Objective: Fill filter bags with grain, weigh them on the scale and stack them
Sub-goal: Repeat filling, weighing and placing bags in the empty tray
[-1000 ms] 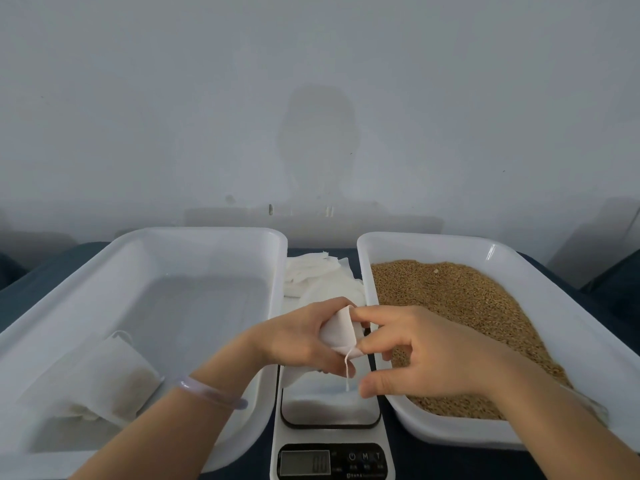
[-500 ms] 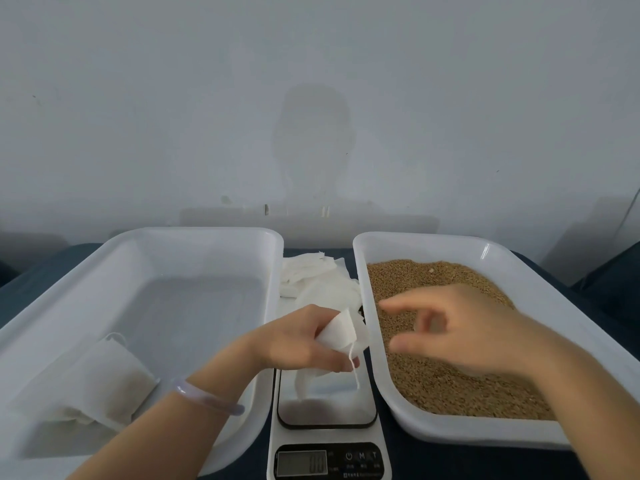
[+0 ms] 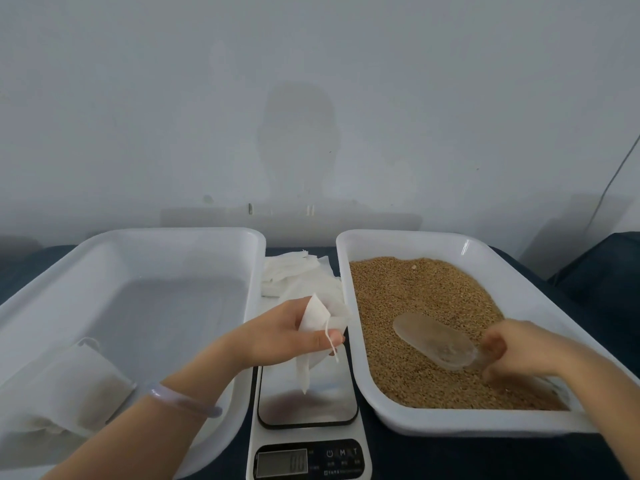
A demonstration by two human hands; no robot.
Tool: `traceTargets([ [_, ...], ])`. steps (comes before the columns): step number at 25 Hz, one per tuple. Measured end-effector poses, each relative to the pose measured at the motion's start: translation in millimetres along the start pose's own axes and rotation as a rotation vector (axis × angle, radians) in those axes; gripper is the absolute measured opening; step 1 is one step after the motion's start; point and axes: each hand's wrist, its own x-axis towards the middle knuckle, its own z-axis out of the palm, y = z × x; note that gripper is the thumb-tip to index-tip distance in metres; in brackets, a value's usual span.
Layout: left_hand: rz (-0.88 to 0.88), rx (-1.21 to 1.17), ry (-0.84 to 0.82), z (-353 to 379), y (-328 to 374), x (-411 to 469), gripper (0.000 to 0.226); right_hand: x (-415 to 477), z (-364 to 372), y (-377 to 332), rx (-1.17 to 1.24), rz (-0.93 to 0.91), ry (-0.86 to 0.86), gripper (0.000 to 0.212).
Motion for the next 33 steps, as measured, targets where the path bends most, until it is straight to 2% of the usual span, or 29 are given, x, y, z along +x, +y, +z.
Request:
traceTargets([
  [4, 0.040, -0.063, 0.013, -1, 1, 1, 0.029, 9, -3, -3, 0.048, -0.008, 0.037, 0.014],
  [8, 0.035, -0.140, 0.021, 1, 1, 2, 0.022, 21, -20, -11, 0.116, 0.052, 0.156, 0.029],
  [10, -0.001, -0.136, 0.020, 0, -1, 3, 0.028, 30, -21, -19, 0.036, 0.055, 0.235, 0.040],
  [12, -0.016, -0.135, 0.016, 0, -2, 3, 0.029, 40, -14, -27, -0.023, 0.008, 0.240, 0.045],
  [16, -0.026, -0.148, 0.001, -1, -3, 4, 0.028, 51, 2, -28, 0.162, -0.127, 0.050, 0.026],
  [18, -0.038, -0.144, 0.002, 0, -2, 4, 0.026, 53, 4, -24, 0.260, -0.151, 0.024, 0.020],
  [21, -0.048, -0.149, 0.009, 1, -1, 4, 0.027, 56, 4, -17, 0.188, -0.139, 0.109, 0.016],
  [25, -0.044, -0.179, 0.012, 1, 1, 3, 0.026, 58, 0, -10, -0.140, -0.087, 0.342, 0.017],
  [33, -0.057, -0.137, 0.009, 1, -1, 4, 0.026, 62, 0, 3, 0.128, -0.121, 0.346, 0.012],
])
